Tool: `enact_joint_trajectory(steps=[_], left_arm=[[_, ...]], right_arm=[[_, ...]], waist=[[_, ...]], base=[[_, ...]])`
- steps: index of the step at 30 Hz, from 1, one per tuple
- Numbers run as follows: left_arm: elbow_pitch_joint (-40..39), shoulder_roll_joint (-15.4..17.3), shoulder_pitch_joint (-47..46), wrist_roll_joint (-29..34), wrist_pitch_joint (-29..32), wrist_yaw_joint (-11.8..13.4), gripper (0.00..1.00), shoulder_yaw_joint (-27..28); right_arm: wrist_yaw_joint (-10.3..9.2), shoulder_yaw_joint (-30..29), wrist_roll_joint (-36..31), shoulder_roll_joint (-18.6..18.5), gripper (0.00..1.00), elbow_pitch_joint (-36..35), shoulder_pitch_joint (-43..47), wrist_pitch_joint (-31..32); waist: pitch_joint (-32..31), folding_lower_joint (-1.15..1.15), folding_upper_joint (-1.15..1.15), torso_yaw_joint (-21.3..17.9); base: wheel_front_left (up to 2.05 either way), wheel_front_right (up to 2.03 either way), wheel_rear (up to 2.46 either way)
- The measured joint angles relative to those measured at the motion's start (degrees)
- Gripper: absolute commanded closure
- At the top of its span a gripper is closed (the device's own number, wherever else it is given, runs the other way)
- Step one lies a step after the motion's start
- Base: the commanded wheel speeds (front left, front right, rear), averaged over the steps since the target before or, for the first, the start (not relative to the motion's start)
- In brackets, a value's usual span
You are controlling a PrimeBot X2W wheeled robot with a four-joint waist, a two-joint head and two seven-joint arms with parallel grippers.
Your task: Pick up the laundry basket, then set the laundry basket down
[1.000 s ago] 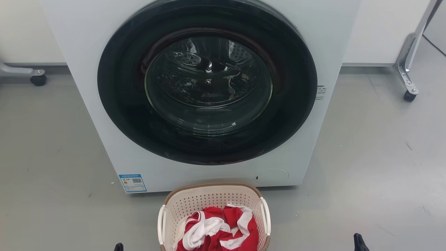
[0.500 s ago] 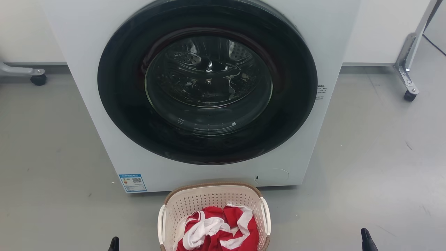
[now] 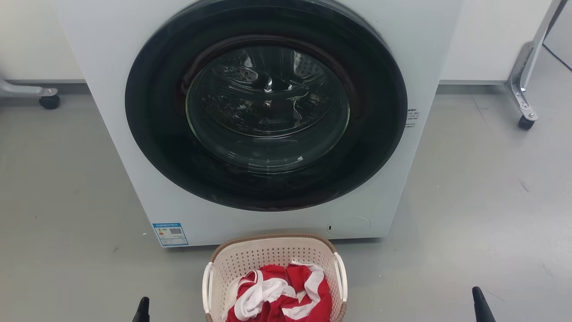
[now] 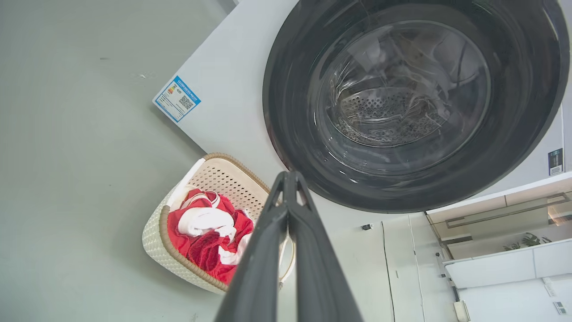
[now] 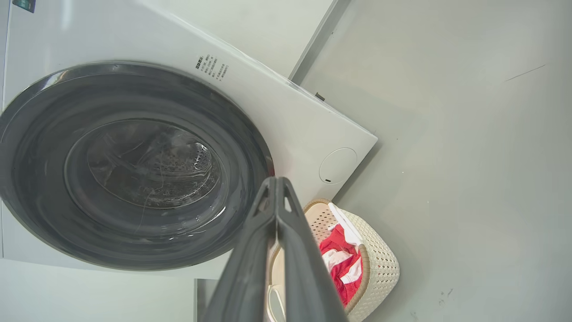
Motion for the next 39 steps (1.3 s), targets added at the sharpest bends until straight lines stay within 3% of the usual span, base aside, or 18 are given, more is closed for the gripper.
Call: enact_joint_trajectory(steps=[39], left_arm=[[1.3,-1.7,-5.6,-28.6,7.3,-5.5,1.00,6.7]], right_arm=[[5.28,-8.4,28.6,0.2,1.00,2.3,-5.0,7.4]], waist=[[0.1,0.00,0.00,0.1]], base=[[0.00,0.00,0.00]])
